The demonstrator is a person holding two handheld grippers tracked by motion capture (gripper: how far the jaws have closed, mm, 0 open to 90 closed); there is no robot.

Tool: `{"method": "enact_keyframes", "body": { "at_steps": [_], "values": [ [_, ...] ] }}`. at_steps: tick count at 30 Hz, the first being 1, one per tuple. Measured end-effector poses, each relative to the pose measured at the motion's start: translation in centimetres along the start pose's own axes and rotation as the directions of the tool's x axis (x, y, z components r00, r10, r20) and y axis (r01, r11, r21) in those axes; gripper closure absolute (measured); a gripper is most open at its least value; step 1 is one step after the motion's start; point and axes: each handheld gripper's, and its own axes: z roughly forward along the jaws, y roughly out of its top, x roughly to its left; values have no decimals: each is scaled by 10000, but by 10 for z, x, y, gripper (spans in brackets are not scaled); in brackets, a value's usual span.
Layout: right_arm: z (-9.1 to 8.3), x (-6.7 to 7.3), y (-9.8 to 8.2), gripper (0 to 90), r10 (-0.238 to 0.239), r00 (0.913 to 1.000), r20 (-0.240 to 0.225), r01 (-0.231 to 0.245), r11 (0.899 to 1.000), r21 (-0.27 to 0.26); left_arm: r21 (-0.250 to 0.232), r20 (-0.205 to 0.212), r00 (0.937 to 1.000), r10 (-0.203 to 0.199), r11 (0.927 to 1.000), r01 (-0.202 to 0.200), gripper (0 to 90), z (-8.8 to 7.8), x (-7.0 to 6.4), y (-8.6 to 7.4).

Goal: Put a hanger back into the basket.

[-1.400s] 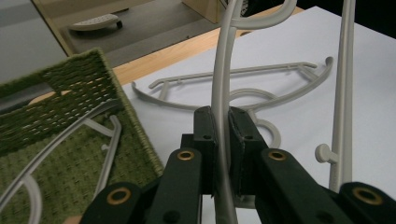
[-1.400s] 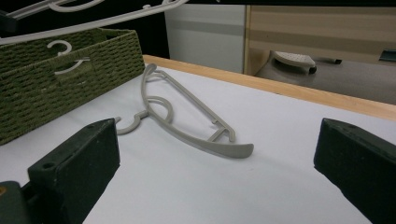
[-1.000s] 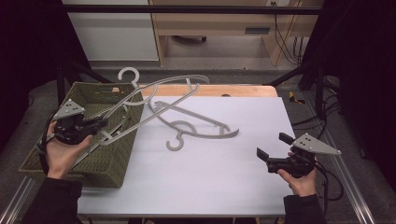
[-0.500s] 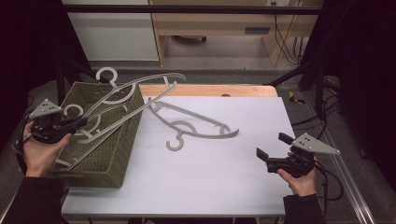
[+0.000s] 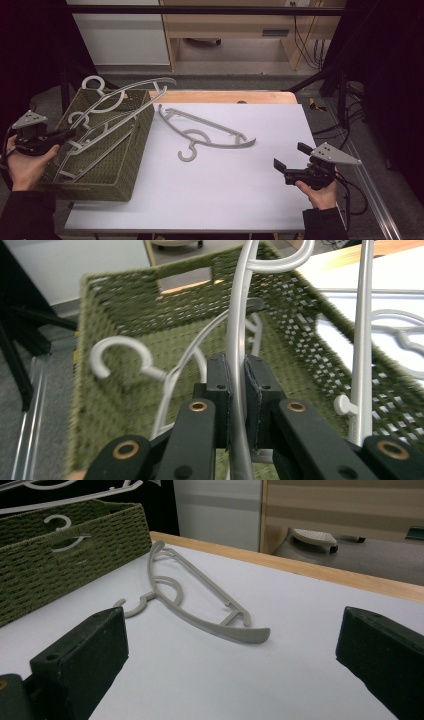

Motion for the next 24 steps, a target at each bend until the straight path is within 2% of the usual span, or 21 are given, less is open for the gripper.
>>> {"method": "enact_keyframes", "body": {
  "at_steps": [10, 15, 23, 24],
  "values": [
    [2, 0, -1, 6, 29, 10000, 30, -29, 10000, 79, 144, -386, 9986, -368, 9992, 374, 824, -8, 23, -15],
    [2, 0, -1, 6, 29, 10000, 34, -29, 10000, 63, 404, -602, 9978, -282, 9987, 307, 824, -10, 30, -21],
    [2, 0, -1, 6, 34, 10000, 36, -34, 10000, 81, 518, -929, 9941, -565, 9968, 615, 824, -14, 44, -32],
    [2, 0, -1, 6, 25, 10000, 42, -26, 10000, 85, 637, -973, 9942, -469, 9965, 532, 824, -15, 45, -33]
  ]
}}
